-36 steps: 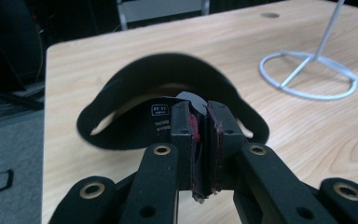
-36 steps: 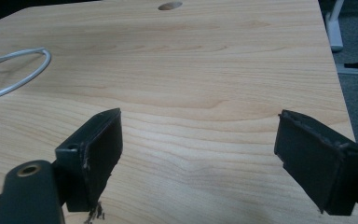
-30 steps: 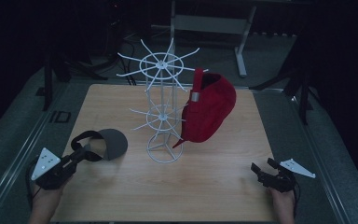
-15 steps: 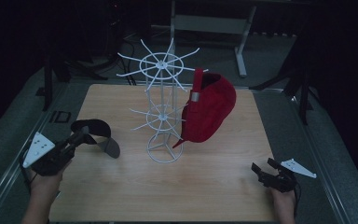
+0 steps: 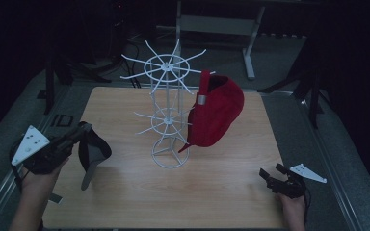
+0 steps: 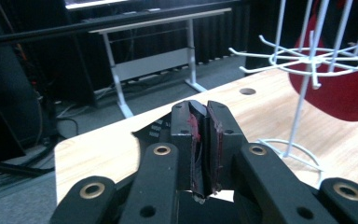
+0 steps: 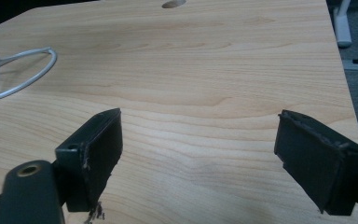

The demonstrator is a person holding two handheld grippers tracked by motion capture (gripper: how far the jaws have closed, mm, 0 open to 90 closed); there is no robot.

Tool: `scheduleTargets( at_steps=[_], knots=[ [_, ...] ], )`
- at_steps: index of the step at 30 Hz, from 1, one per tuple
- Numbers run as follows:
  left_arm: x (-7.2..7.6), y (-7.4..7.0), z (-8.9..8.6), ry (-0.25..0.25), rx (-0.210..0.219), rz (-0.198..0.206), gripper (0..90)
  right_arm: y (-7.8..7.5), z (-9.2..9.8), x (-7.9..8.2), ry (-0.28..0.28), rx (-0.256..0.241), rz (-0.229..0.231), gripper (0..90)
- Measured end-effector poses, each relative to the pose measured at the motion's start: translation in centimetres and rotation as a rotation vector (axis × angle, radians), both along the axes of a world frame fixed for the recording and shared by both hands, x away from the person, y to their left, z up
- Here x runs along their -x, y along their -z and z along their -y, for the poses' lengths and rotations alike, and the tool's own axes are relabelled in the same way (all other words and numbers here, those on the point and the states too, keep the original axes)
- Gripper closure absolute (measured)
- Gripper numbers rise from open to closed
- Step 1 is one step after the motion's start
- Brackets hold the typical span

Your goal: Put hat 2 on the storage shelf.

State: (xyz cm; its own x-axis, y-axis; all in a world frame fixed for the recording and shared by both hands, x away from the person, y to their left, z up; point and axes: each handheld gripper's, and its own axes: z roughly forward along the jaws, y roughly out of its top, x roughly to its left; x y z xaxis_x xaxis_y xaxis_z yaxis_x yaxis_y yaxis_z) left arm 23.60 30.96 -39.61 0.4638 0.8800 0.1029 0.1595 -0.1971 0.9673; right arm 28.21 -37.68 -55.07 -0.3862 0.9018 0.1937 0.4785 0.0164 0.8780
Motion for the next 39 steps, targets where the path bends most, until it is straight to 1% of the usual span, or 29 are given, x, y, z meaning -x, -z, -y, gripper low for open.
scheduleTargets(
  at_steps=[4,8,13,17,21,22,25,27,28,29,30,32,34,35,36,38,39],
  knots=[
    [0.0,-0.6,-0.4,0.058,0.027,0.008,83.4,0.0,0.0,0.0,-0.005,0.001,-0.003,14.9],
    [-0.1,-1.1,-0.3,0.056,0.032,0.018,83.4,0.1,0.0,0.0,-0.010,0.000,-0.004,14.9],
    [-0.5,-2.3,0.2,0.059,0.020,0.031,83.4,0.1,0.1,0.0,-0.007,-0.003,-0.003,15.0],
    [-0.8,-3.8,0.5,0.074,0.018,0.047,83.4,0.1,0.0,0.0,-0.011,0.002,-0.005,15.0],
    [-0.7,-5.6,0.7,0.102,0.044,0.080,83.4,0.1,0.0,-0.1,-0.010,0.003,-0.005,14.9],
    [-0.7,-6.1,0.7,0.112,0.055,0.082,83.4,0.1,0.0,-0.1,-0.012,0.003,-0.005,14.9],
    [-0.7,-7.3,0.7,0.118,0.068,0.102,83.4,0.1,-0.1,-0.1,-0.012,0.005,-0.006,15.0],
    [-0.7,-8.1,0.9,0.115,0.062,0.117,83.3,0.1,-0.1,-0.1,-0.014,0.006,-0.007,15.0],
    [-0.8,-8.5,1.0,0.121,0.067,0.123,83.4,0.1,-0.1,-0.1,-0.013,0.006,-0.008,14.9],
    [-0.8,-8.5,1.0,0.121,0.067,0.123,83.3,0.1,-0.1,-0.1,-0.013,0.006,-0.008,14.9],
    [-0.8,-9.2,1.3,0.117,0.042,0.135,83.3,0.1,-0.1,-0.1,-0.013,0.006,-0.009,14.9],
    [-0.9,-10.1,1.7,0.121,0.047,0.142,83.3,0.1,-0.1,-0.1,-0.014,0.005,-0.008,14.9],
    [-1.0,-10.7,1.9,0.125,0.042,0.147,83.3,0.2,-0.1,-0.1,-0.014,0.006,-0.009,15.0],
    [-1.1,-11.0,2.1,0.131,0.047,0.151,83.3,0.2,-0.1,-0.1,-0.015,0.005,-0.010,14.9],
    [-1.1,-11.3,2.2,0.133,0.037,0.154,83.3,0.2,-0.1,-0.1,-0.015,0.004,-0.009,15.0],
    [-1.1,-11.9,2.4,0.146,0.042,0.164,83.3,0.2,-0.1,-0.1,-0.013,0.004,-0.010,15.0],
    [-1.0,-12.2,2.5,0.149,0.037,0.171,83.3,0.2,-0.1,-0.1,-0.014,0.002,-0.009,14.9]
  ],
)
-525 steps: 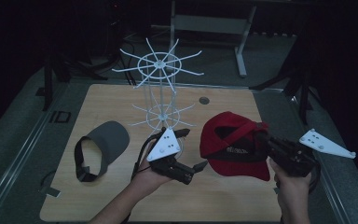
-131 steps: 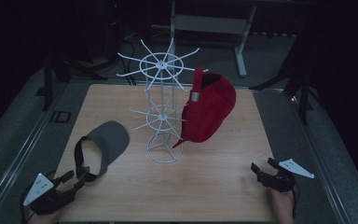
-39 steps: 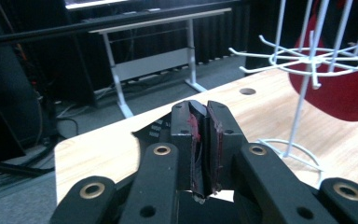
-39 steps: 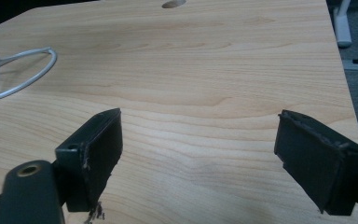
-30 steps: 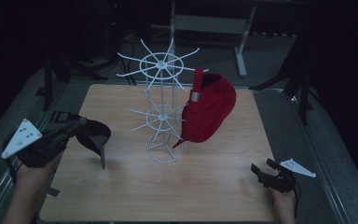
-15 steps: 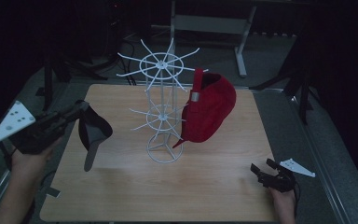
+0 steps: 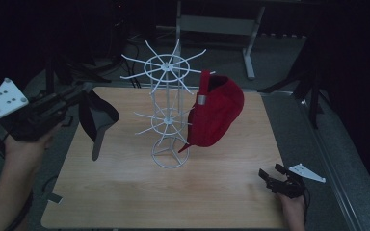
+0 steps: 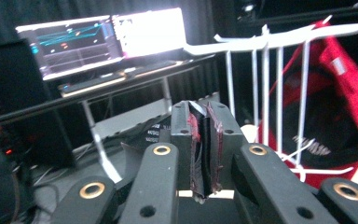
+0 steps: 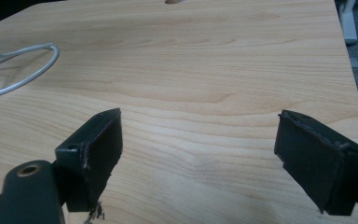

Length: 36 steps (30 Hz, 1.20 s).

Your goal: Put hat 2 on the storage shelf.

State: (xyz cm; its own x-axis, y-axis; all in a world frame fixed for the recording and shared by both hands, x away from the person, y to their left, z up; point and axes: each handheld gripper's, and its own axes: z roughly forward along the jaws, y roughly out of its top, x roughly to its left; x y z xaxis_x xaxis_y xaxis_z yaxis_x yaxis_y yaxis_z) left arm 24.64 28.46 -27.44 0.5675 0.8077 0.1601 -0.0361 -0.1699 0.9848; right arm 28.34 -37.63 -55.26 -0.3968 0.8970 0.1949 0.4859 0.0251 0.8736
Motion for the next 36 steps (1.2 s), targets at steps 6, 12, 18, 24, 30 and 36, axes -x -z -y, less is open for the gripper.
scheduleTargets(
  at_steps=[6,12,18,24,30,36],
  knots=[
    [0.3,-1.1,0.4,0.020,0.011,0.024,83.3,0.0,0.0,0.0,-0.001,0.004,0.000,14.9],
    [0.1,-2.4,1.5,0.059,0.020,0.042,83.3,0.0,0.0,0.0,-0.002,0.006,-0.003,14.9],
    [-0.3,-3.9,3.0,0.072,-0.009,0.061,83.2,0.0,0.0,0.0,0.000,0.004,-0.001,15.0],
    [-0.8,-4.9,4.4,0.092,-0.011,0.076,83.3,0.0,0.0,0.0,0.000,0.004,-0.001,14.9],
    [-1.7,-6.0,6.0,0.100,-0.033,0.082,83.2,0.0,0.0,0.0,-0.001,0.003,-0.002,14.9],
    [-2.9,-6.7,6.9,0.078,-0.053,0.076,83.2,0.0,0.1,0.0,-0.002,0.001,-0.002,14.9]
  ],
)
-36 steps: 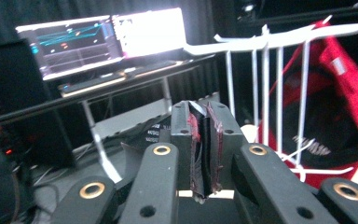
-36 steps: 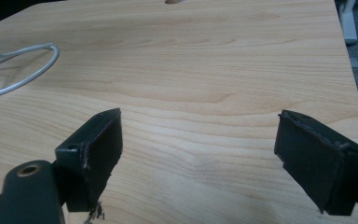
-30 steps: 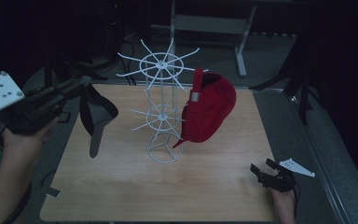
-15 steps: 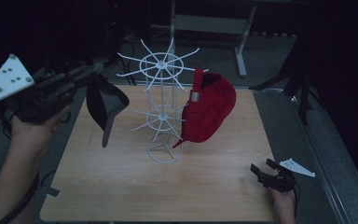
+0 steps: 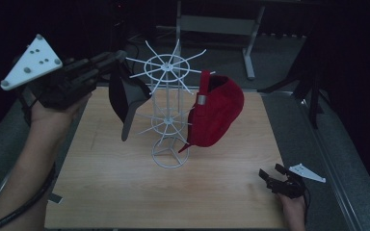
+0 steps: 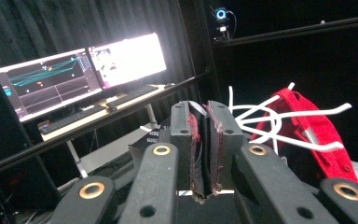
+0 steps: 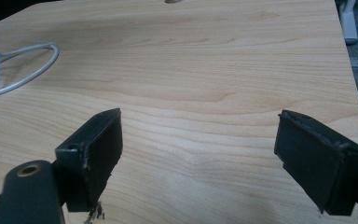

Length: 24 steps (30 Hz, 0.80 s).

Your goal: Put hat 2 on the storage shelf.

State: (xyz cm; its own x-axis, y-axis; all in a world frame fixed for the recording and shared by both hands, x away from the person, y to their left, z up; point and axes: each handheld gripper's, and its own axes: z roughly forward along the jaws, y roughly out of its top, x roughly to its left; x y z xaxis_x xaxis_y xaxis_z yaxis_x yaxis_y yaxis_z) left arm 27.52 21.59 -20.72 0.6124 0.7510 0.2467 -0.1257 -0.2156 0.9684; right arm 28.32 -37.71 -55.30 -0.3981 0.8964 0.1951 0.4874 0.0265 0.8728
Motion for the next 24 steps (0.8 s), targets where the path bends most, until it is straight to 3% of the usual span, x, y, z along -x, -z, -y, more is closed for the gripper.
scheduleTargets(
  at_steps=[3,6,12,24],
  knots=[
    [-0.6,0.0,0.1,-0.011,-0.006,-0.007,83.2,0.0,0.0,0.0,-0.001,0.000,0.001,15.0],
    [-1.0,0.2,0.0,-0.008,0.019,-0.024,83.2,0.0,0.1,0.0,-0.002,0.000,0.001,15.0],
    [-1.8,1.2,0.2,-0.019,0.010,-0.057,83.2,0.0,0.1,0.0,-0.003,-0.001,0.001,15.0],
    [-2.3,3.0,-0.5,-0.017,0.015,-0.114,82.7,0.0,0.1,0.0,-0.001,-0.004,-0.001,15.0]
  ],
)
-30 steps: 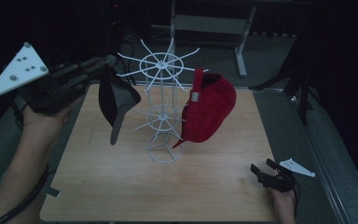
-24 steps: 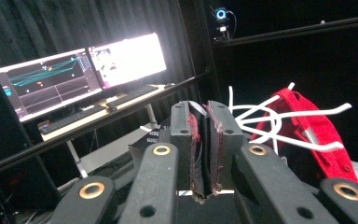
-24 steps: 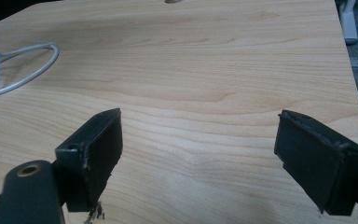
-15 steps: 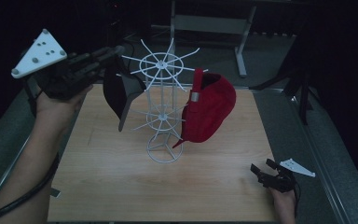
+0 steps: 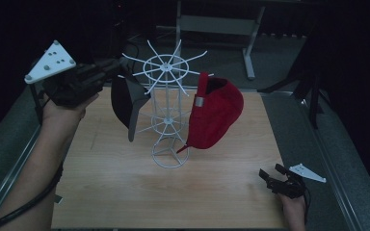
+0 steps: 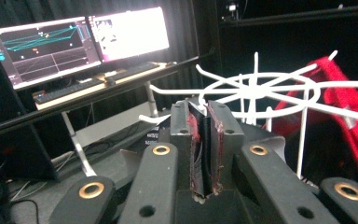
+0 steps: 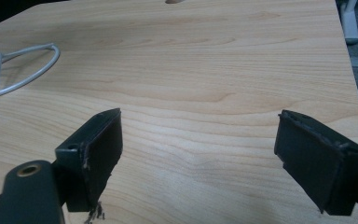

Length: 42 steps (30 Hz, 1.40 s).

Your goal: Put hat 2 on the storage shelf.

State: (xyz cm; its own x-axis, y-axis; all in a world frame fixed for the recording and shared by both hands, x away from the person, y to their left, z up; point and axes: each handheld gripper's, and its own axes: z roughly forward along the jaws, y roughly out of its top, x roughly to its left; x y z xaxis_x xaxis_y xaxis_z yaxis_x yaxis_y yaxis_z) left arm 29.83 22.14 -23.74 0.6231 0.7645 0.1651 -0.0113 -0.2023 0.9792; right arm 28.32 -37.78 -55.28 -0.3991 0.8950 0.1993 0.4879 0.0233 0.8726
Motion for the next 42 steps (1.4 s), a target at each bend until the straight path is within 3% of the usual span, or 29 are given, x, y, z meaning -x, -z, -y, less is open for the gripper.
scheduleTargets(
  at_steps=[7,10,19,30,42],
  knots=[
    [0.1,1.0,-0.5,0.022,0.029,-0.011,80.2,0.0,0.0,0.0,0.000,0.001,-0.001,15.0],
    [0.1,1.1,-0.7,0.032,0.046,-0.035,77.2,0.0,0.0,0.0,0.000,0.002,-0.001,15.0],
    [0.6,2.0,-1.2,0.017,0.022,-0.043,72.3,0.0,0.0,-0.1,0.001,0.003,-0.002,15.0],
    [1.1,3.7,-2.4,0.024,0.035,-0.056,72.4,0.0,0.0,0.0,0.003,0.001,-0.002,15.0],
    [1.4,7.1,-4.0,0.000,0.060,-0.102,72.5,0.0,0.0,0.0,0.001,-0.003,0.001,14.9]
  ],
)
